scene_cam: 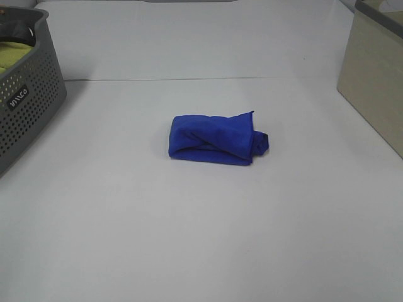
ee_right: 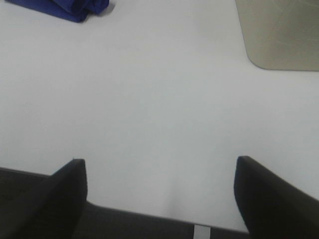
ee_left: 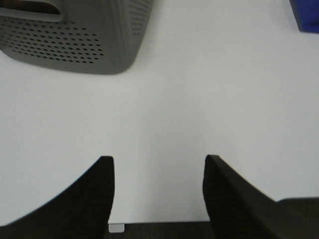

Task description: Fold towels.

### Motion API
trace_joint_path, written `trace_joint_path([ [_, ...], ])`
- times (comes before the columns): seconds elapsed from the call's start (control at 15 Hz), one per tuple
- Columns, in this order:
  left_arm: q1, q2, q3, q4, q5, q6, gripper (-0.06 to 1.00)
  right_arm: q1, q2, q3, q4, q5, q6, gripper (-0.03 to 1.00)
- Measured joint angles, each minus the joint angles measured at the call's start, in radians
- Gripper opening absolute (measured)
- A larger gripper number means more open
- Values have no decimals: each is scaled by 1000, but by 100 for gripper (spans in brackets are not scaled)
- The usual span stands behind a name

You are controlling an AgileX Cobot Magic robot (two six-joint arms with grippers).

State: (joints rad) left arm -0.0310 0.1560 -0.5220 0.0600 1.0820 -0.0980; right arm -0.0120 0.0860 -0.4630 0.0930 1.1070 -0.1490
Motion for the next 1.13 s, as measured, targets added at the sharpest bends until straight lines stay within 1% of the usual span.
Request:
trace_joint_path([
  [0.13,38,-77,0,0,0,0,52,0,-42,0,0,0,0,79],
  [0.27,50,-159,0,0,0,0,52,0,-89,0,0,1,0,79],
  [1.13,50,-162,0,0,0,0,52,0,-89,0,0,1,0,79],
])
